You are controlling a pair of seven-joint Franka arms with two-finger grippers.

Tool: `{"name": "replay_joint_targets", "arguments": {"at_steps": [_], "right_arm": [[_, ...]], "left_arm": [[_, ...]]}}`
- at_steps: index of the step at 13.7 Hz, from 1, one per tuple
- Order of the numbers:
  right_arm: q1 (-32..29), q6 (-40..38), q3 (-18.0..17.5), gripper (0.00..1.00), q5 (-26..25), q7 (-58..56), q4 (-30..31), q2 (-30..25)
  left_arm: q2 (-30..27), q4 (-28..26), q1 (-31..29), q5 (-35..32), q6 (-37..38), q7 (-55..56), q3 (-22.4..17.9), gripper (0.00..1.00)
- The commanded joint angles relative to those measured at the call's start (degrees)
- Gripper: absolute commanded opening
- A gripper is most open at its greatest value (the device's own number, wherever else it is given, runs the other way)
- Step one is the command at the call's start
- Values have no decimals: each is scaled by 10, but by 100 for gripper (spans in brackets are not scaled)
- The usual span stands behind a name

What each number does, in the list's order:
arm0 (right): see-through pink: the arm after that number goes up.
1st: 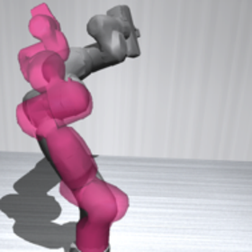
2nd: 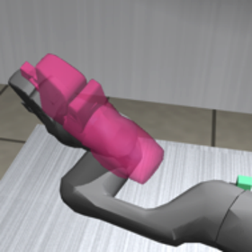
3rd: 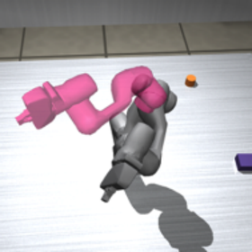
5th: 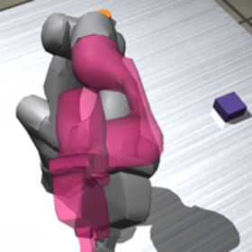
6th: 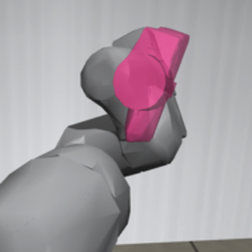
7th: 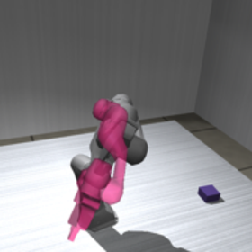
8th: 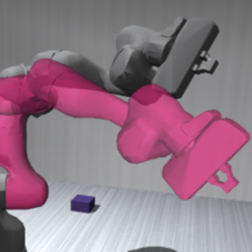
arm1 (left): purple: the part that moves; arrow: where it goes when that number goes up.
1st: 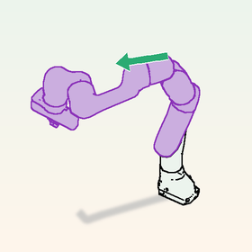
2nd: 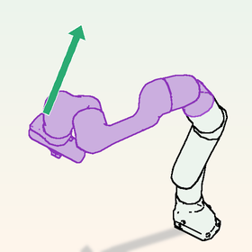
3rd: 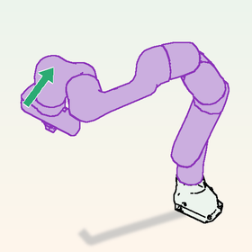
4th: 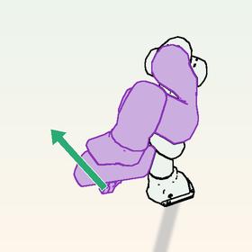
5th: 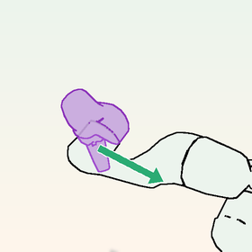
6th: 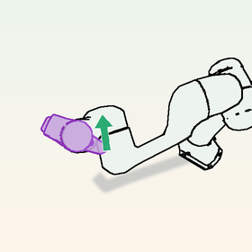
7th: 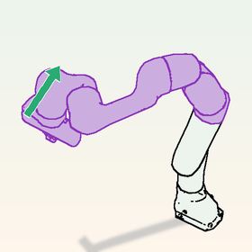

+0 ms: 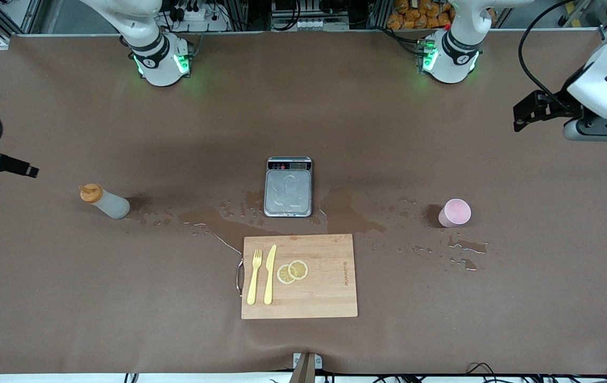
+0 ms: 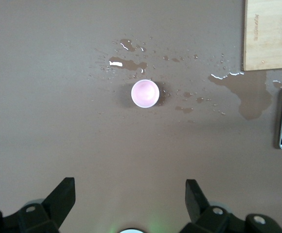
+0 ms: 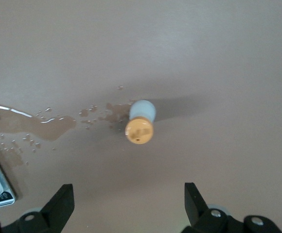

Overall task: Add sauce to pink cup with both arms
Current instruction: 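Move the left gripper to the pink cup while the right gripper reaches the bottle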

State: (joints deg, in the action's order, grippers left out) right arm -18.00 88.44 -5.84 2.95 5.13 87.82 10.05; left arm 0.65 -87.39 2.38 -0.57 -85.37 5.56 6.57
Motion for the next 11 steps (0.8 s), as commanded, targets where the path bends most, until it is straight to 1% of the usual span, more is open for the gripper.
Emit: {"name": "replay_joint_targets", "arguments": {"at_steps": [1,3,4,5,7,10,11], "right_arm": [[-27,-36,-9,100,5,7,-18,27],[-54,-53,-10,100,7,36,-18,44],[-65,-58,-10,100,16,59,-18,48],[-79,-63,-9,100,36,79,-18,51],[-111,-64,-10,100,67,116,-17,69],[-147,-64,-10,100,120,193,-17,96],[-156,-63,-10,100,138,203,-17,111]], "left_arm": [[37,6,-9,-4,-16,-7,3,100],[64,6,-11,-4,-31,-7,3,100],[79,6,-11,-4,-37,-7,3,100],[95,-1,-11,-7,-44,-7,3,100],[119,-32,-9,-8,-114,-6,2,100],[135,-71,-12,-9,-174,-3,3,100],[144,-92,-13,-9,-208,-3,3,100]]}}
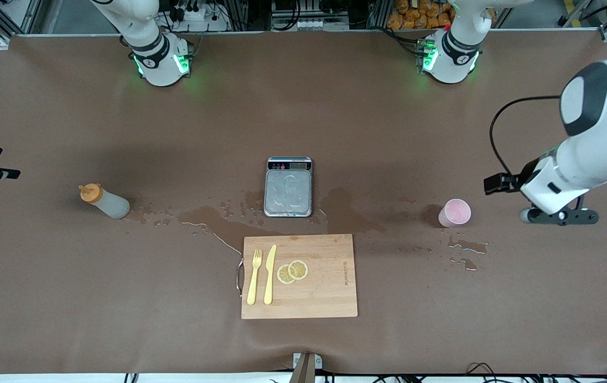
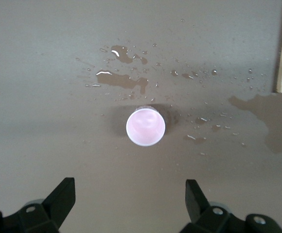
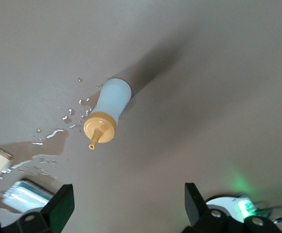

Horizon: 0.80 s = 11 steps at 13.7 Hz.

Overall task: Add sauce to pink cup with both arms
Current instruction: 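Move the left gripper to the pink cup while the right gripper reaches the bottle, then grasp the pink cup with the left gripper while the right gripper grasps the bottle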

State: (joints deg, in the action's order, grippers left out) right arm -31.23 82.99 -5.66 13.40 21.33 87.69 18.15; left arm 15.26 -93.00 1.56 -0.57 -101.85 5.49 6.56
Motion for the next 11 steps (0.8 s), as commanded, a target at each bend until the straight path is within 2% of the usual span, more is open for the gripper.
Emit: {"name": "replay_joint_targets", "arguments": {"at_steps": [1,3,5,6,11], "right_arm": [[-34,-9,-12,100,46,44,-16,44],[-53,-7,-12,100,71,44,-18,72],[-78,-7,-12,100,123,46,-19,111],[-86,-8,-11,100,142,49,-18,127],[-85,-4,-11,100,148,72,-19,193]], "left_arm": [[5,-61,-5,-9,-82,-2,3,100],[13,-109,-9,-10,-154,-2,3,100],[27,-122,-10,-10,-186,-2,3,100],[38,-119,-11,-10,-186,-2,3,100],[39,-123,-12,-10,-163,-6,3,100]]}}
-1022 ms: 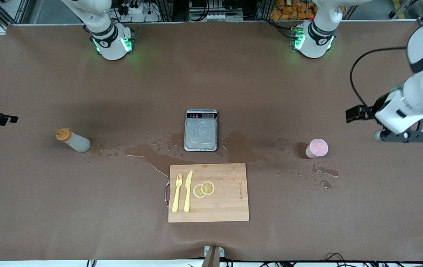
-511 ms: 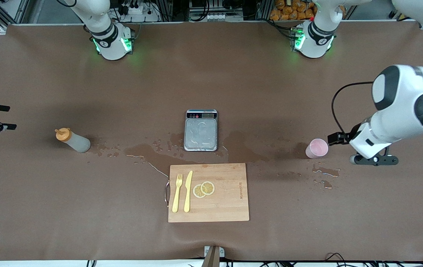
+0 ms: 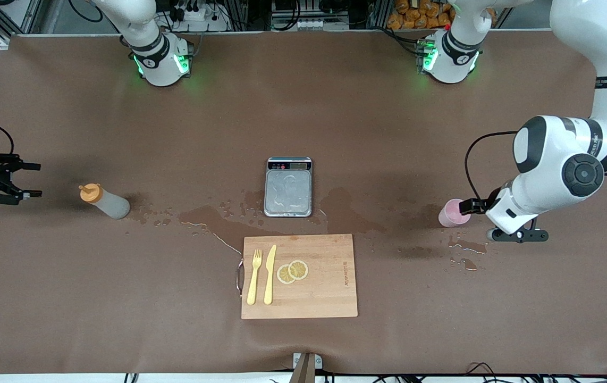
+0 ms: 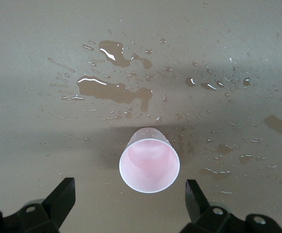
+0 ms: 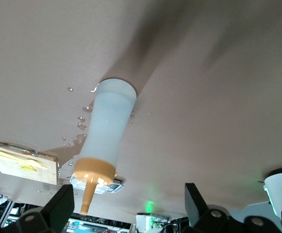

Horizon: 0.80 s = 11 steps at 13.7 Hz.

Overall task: Add sauce to pink cup with both arms
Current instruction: 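Grasp the pink cup with the left gripper while the right gripper grasps the bottle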

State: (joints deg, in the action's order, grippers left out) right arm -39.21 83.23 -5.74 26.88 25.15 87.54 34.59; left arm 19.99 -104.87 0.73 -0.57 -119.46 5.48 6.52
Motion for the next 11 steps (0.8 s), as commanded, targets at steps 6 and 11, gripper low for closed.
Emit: {"name": "replay_joint_targets", "arguments": {"at_steps": [6,11], "right_arm": [[16,9,-12,100,19,141,-37,69],[15,11,-12,100,67,139,-37,122]], "left_arm": [[16,2,-5,-21,12,-6,2,100],[40,3,-1,-24,-20,-3,2,100]]}}
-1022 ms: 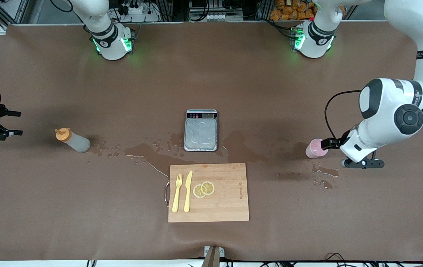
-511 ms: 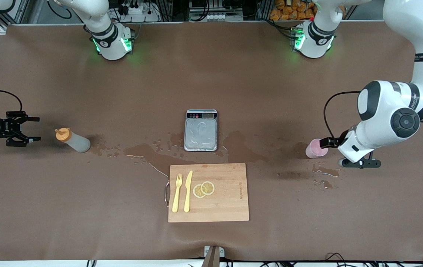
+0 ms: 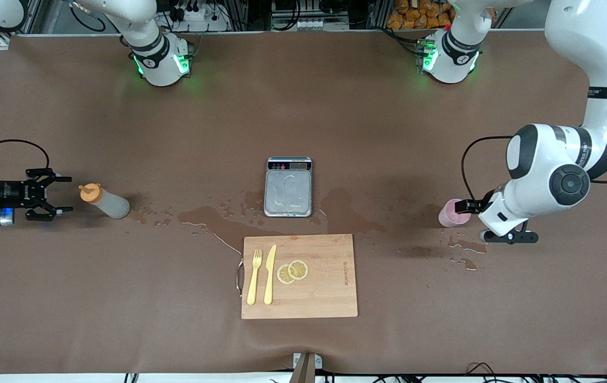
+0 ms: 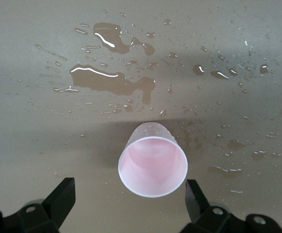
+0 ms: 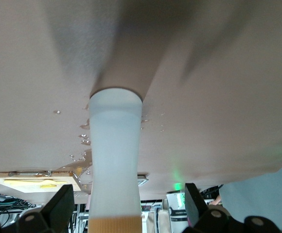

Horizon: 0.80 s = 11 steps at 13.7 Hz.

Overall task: Add sauce to pink cup with both arms
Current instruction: 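Grasp the pink cup with the left gripper while the right gripper grasps the bottle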

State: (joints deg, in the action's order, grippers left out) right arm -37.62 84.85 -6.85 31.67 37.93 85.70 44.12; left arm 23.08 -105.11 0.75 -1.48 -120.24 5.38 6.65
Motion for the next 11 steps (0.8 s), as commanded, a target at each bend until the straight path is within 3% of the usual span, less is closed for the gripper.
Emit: {"name": "replay_joint_targets", "arguments": {"at_steps": [1,11], "right_arm": [[-2,-5,-1,100,28,10,-18,35],[4,-5,-3,100,72,7,-24,83]], "left_arm": [[13,5,-5,-15,-21,-2,2,100],[54,-4,-18,-15,-39,-4,2,100]]}}
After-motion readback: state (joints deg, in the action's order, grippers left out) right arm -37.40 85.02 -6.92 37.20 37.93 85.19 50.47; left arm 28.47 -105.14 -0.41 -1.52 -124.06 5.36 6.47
